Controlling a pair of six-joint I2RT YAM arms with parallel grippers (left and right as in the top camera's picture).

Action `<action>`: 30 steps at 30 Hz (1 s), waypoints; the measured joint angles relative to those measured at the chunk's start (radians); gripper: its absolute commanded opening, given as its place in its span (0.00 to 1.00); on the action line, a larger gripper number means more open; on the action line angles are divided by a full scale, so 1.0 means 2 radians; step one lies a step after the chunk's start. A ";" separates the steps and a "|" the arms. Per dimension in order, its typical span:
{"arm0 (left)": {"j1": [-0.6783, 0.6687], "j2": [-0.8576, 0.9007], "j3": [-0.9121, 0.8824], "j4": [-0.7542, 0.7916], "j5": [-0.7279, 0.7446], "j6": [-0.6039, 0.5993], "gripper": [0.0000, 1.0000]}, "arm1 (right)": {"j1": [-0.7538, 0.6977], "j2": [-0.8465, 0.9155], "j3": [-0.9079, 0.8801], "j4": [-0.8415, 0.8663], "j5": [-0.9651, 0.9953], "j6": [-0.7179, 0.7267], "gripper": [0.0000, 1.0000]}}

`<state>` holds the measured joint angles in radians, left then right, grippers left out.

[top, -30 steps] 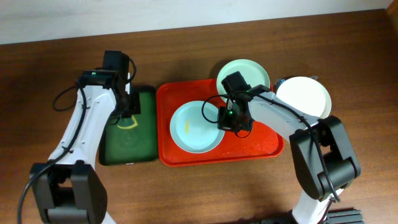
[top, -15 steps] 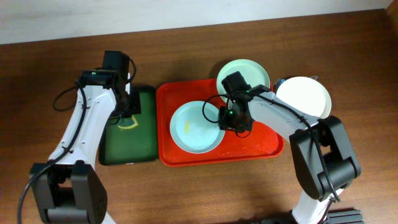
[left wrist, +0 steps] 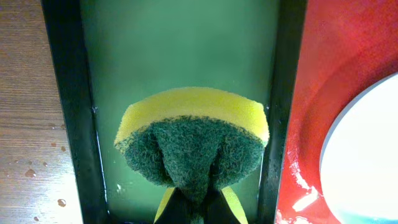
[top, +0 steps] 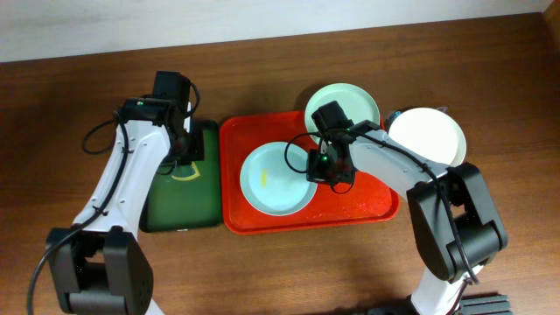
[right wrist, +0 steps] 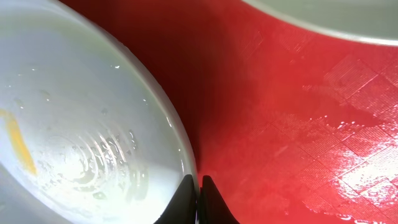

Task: Clean dirty plates on tray and stack at the side
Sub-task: 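Carry the sponge with the left gripper toward the pale green plate, then scrub the pale green plate with the sponge while right gripper holds its rim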

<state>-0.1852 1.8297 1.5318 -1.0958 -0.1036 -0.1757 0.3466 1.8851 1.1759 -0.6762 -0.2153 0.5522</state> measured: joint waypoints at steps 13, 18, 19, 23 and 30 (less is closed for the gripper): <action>-0.039 0.007 0.000 0.043 0.032 0.030 0.00 | 0.000 0.000 0.000 0.008 -0.027 -0.001 0.04; -0.072 0.018 0.000 0.049 0.089 0.020 0.00 | 0.000 0.000 0.000 0.008 -0.036 -0.001 0.04; -0.083 0.036 0.000 0.049 0.097 0.014 0.00 | 0.000 0.000 0.000 0.008 -0.037 -0.001 0.04; -0.114 0.089 0.000 0.068 0.109 0.005 0.00 | 0.000 0.001 0.000 0.008 -0.038 -0.001 0.04; -0.142 0.118 0.000 0.105 0.072 -0.040 0.00 | 0.000 0.001 0.000 0.009 -0.038 -0.001 0.04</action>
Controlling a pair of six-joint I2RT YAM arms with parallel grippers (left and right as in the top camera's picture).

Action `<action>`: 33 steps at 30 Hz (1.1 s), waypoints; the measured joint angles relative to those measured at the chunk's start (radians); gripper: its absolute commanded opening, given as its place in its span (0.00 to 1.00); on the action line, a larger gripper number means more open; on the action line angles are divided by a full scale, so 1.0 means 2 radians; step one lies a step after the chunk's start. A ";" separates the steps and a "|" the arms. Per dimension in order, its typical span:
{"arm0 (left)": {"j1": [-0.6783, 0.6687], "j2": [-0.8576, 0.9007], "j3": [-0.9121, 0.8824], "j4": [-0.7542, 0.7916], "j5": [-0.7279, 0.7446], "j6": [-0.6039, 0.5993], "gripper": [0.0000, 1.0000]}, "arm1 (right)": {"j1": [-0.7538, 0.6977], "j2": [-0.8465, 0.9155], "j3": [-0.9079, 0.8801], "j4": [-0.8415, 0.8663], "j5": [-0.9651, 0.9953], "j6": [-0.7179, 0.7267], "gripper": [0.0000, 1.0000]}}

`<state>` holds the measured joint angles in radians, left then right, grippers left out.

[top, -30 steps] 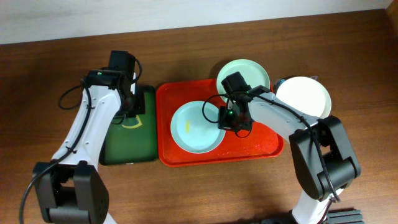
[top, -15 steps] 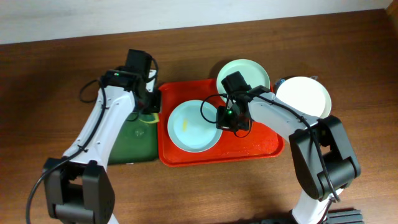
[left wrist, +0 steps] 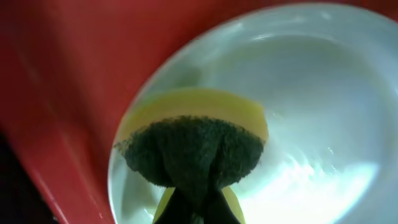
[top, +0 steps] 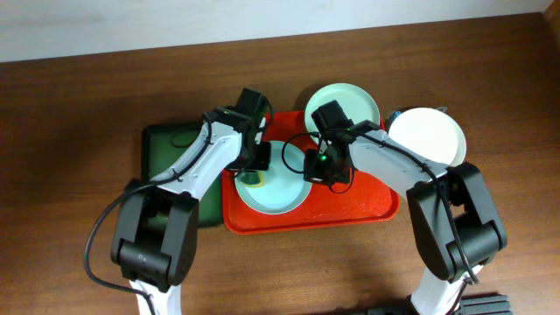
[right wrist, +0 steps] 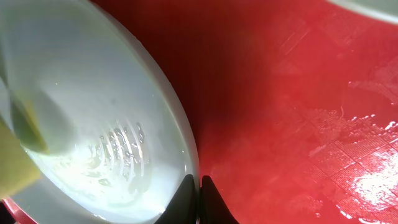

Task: Clean dirty plates on tray and stack at the side
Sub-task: 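Scrub the pale green plate with the sponge while right gripper holds its rim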

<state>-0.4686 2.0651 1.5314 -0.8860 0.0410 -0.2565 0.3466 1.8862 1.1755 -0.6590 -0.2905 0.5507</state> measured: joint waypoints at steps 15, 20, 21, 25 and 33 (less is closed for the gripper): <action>-0.001 0.043 0.047 -0.034 0.138 0.014 0.00 | 0.000 0.002 -0.001 0.001 0.000 0.000 0.04; 0.037 0.013 0.072 -0.062 0.070 0.007 0.00 | 0.000 0.002 -0.001 0.001 0.000 -0.001 0.04; 0.037 0.008 0.072 -0.061 0.056 0.005 0.00 | 0.000 0.002 -0.001 0.001 0.000 0.000 0.04; 0.030 0.007 0.045 -0.021 0.037 0.002 0.00 | 0.000 0.002 -0.001 0.002 0.000 0.000 0.04; 0.000 -0.008 -0.068 0.107 0.049 -0.034 0.00 | 0.000 0.002 -0.001 0.001 0.000 0.000 0.04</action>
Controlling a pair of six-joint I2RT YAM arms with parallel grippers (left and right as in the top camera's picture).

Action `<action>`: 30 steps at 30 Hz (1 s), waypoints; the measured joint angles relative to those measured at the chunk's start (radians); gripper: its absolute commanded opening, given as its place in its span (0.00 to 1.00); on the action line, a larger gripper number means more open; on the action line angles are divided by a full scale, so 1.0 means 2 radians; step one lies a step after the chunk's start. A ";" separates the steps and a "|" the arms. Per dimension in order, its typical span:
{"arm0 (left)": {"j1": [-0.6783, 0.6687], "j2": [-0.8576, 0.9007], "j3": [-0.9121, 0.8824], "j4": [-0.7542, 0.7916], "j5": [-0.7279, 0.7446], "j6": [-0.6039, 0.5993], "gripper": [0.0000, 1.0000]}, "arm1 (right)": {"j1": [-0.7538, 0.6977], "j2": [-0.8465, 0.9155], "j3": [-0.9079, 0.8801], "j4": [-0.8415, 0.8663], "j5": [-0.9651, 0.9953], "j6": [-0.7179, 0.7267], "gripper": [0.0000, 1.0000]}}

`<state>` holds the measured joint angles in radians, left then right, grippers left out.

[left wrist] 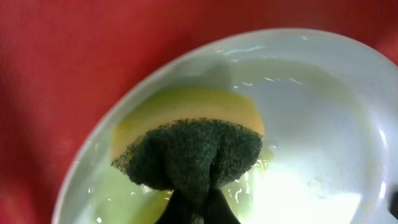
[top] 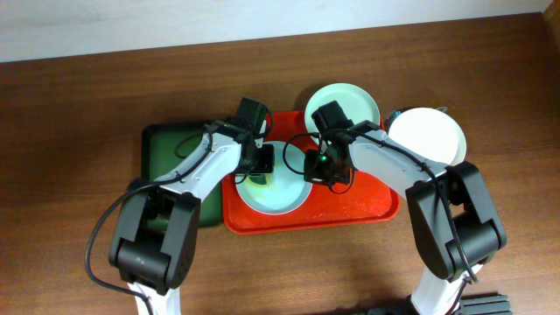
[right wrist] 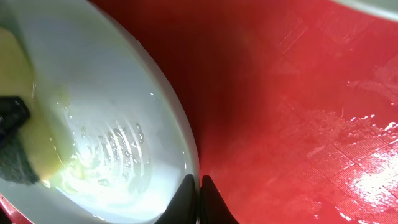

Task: Clean dirty plates on tray and stack at the side
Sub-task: 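Scrub the pale green plate with the sponge while right gripper holds its rim, then return the sponge to the green tray and retract the left arm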

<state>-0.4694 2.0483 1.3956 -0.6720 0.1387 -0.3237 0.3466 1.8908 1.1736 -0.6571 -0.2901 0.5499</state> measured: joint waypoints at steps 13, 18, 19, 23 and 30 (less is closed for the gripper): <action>-0.010 -0.030 0.032 -0.081 -0.028 0.002 0.00 | 0.000 0.000 0.000 0.002 0.000 0.000 0.04; -0.014 0.017 0.032 -0.072 -0.046 -0.007 0.00 | 0.000 0.001 0.000 0.002 -0.001 0.000 0.04; -0.014 0.019 0.036 -0.075 -0.042 -0.007 0.00 | 0.000 0.001 0.000 0.002 0.000 0.000 0.04; -0.006 0.025 0.041 -0.071 0.024 0.013 0.00 | 0.000 0.001 0.000 0.002 0.000 0.000 0.04; 0.017 -0.010 0.043 -0.085 0.134 0.027 0.00 | 0.000 0.001 0.000 0.003 0.000 0.000 0.04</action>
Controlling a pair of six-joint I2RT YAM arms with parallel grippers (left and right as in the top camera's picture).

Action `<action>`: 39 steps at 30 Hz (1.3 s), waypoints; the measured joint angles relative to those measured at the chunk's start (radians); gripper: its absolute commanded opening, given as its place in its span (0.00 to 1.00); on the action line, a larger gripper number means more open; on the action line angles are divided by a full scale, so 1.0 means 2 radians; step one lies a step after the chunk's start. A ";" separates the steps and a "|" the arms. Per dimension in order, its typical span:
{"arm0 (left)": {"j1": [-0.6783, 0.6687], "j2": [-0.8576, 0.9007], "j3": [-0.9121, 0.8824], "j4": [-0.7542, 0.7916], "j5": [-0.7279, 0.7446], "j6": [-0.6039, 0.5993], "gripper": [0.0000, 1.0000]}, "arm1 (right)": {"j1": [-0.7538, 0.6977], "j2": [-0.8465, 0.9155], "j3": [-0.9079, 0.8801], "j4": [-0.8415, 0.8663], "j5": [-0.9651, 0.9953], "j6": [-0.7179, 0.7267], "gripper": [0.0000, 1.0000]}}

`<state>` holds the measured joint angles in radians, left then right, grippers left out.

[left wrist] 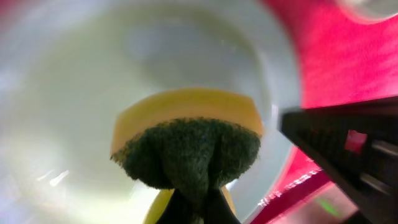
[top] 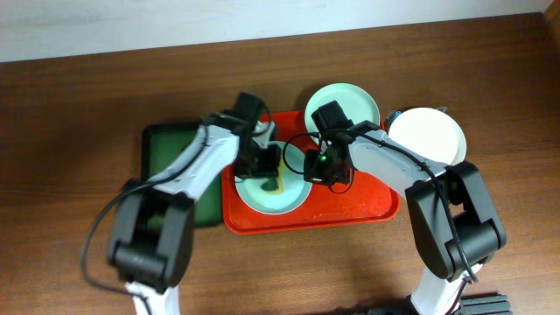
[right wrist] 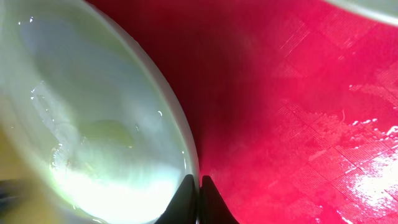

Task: Clean dirty plates on tray and stack at the side
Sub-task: 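Return the sponge to the green tray and retract the left arm, then lift the pale green plate with the right gripper and tilt it over the green tray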

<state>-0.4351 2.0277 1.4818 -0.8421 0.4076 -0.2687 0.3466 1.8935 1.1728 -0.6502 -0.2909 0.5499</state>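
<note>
A pale blue plate (top: 282, 199) lies on the red tray (top: 359, 206). My left gripper (top: 265, 164) is shut on a yellow sponge with a green scouring side (left wrist: 186, 140), which presses into the wet plate (left wrist: 93, 81). In the left wrist view the left gripper (left wrist: 198, 210) shows at the bottom edge. My right gripper (top: 315, 170) is shut on the plate's right rim. Its closed fingertips (right wrist: 199, 185) pinch that rim (right wrist: 184, 143) over the tray (right wrist: 298, 124).
A pale green plate (top: 343, 103) lies at the tray's back edge, and a white plate (top: 427, 136) sits on the table to the right. A dark green tray (top: 171, 179) lies left of the red one. The red tray's floor is wet.
The sponge in my left gripper has shifted from the plate's left part toward its middle and right, close to my right gripper. The right gripper has kept its hold on the rim.
First my left gripper held the sponge over the green tray, while the plate bore a yellow streak. Then the sponge was on the plate's left part, later nearer its middle. Now no streak shows. My right gripper pinched the rim throughout.
</note>
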 measured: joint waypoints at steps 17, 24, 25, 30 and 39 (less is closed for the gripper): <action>0.129 -0.105 -0.077 -0.032 -0.260 0.019 0.00 | 0.000 0.000 0.000 0.000 -0.001 0.000 0.04; 0.129 -0.102 -0.139 0.009 -0.261 0.022 0.44 | 0.000 0.000 0.000 0.000 -0.002 0.000 0.04; 0.129 -0.102 -0.139 0.008 -0.261 0.025 0.52 | 0.000 0.000 0.000 0.001 -0.002 0.000 0.04; 0.139 -0.104 -0.062 -0.066 -0.262 0.025 0.75 | 0.000 0.000 0.000 0.000 -0.004 0.001 0.18; 0.295 -0.176 0.085 -0.124 -0.264 -0.022 0.99 | 0.000 0.000 0.000 0.001 -0.004 0.000 0.31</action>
<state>0.1558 1.6756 1.6512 -1.0897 -0.1211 -0.3126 0.3466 1.8938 1.1728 -0.6491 -0.2981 0.5499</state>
